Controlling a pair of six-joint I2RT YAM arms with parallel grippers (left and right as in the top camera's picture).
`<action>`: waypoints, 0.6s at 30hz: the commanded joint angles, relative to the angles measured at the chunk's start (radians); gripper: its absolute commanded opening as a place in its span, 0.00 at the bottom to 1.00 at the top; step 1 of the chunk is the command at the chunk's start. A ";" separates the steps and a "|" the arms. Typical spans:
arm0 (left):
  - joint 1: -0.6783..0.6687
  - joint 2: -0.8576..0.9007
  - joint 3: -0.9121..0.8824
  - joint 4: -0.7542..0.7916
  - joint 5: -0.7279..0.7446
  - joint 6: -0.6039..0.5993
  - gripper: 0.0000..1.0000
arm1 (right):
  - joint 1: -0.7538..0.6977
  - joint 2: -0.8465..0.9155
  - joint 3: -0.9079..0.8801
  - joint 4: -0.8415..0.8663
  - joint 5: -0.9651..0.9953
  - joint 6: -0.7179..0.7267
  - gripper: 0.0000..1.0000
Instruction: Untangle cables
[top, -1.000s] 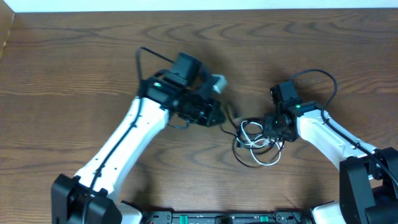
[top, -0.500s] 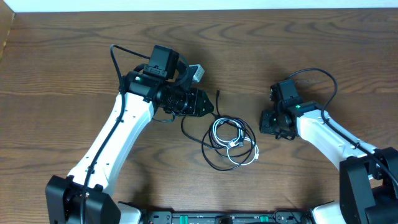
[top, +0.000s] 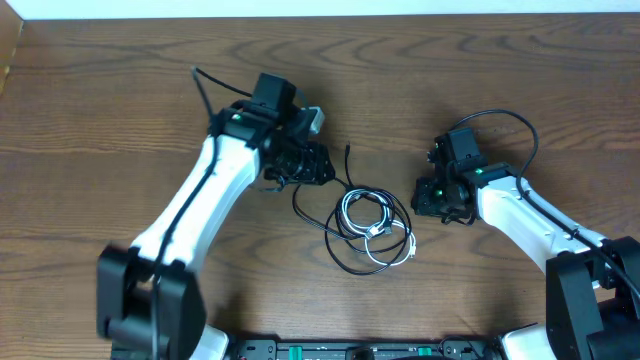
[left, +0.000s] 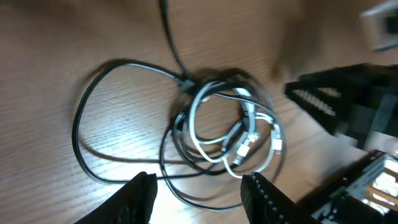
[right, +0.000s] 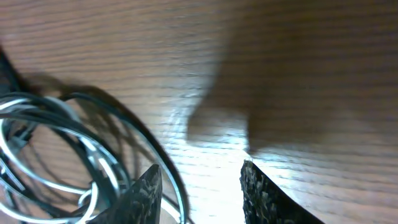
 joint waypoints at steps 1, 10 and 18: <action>-0.035 0.094 0.002 0.010 -0.008 0.010 0.48 | -0.002 0.013 -0.005 0.002 -0.056 -0.065 0.38; -0.136 0.261 0.002 0.060 -0.010 0.009 0.48 | -0.002 0.013 -0.005 0.002 -0.056 -0.065 0.38; -0.184 0.351 0.002 0.105 -0.014 0.009 0.27 | -0.002 0.013 -0.005 0.001 -0.056 -0.065 0.38</action>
